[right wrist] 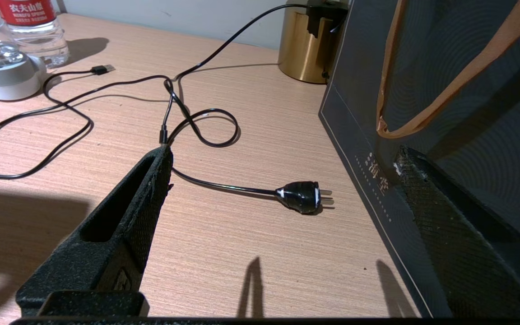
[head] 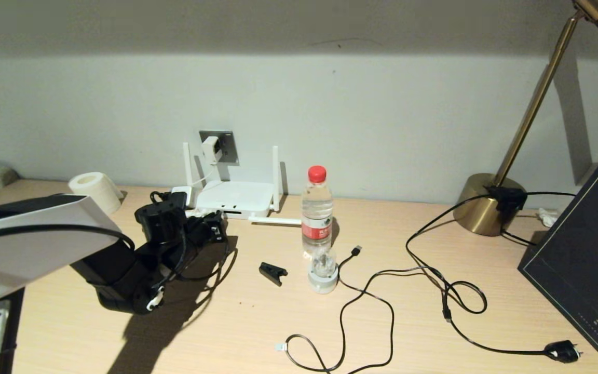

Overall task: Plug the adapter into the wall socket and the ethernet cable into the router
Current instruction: Align cable and router interface

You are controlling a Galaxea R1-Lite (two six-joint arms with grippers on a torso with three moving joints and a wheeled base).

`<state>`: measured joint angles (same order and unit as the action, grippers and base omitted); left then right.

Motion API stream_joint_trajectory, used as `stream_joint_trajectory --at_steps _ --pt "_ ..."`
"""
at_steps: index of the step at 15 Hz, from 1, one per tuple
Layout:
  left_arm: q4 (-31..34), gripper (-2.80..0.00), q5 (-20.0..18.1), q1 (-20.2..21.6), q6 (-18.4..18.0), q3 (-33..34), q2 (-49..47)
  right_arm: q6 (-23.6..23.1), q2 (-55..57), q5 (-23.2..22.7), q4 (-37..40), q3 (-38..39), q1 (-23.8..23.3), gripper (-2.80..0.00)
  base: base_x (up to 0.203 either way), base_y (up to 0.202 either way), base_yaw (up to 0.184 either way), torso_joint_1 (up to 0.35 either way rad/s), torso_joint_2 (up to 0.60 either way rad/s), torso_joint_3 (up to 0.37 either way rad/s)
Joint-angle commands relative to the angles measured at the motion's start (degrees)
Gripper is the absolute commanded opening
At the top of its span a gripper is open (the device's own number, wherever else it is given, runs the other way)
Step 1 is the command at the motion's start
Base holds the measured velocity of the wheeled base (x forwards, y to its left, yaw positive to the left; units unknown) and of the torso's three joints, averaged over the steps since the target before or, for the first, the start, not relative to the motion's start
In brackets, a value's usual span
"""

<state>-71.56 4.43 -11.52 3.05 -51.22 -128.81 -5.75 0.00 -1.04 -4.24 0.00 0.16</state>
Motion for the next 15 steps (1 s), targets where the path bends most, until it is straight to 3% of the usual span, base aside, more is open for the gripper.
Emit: stream_joint_trajectory --at_steps 1,15 --pt "-0.4 -2.8 0.0 0.0 0.0 -0.1 -0.3 0.0 0.1 0.0 -0.1 1.7 0.0 0.0 0.0 0.0 0.0 0.0 0.0 0.0" --pt "-0.5 -2.8 0.0 0.4 0.0 -0.6 -1.1 0.0 0.1 0.0 -0.1 1.7 0.0 0.0 0.0 0.0 0.0 0.0 0.0 0.0"
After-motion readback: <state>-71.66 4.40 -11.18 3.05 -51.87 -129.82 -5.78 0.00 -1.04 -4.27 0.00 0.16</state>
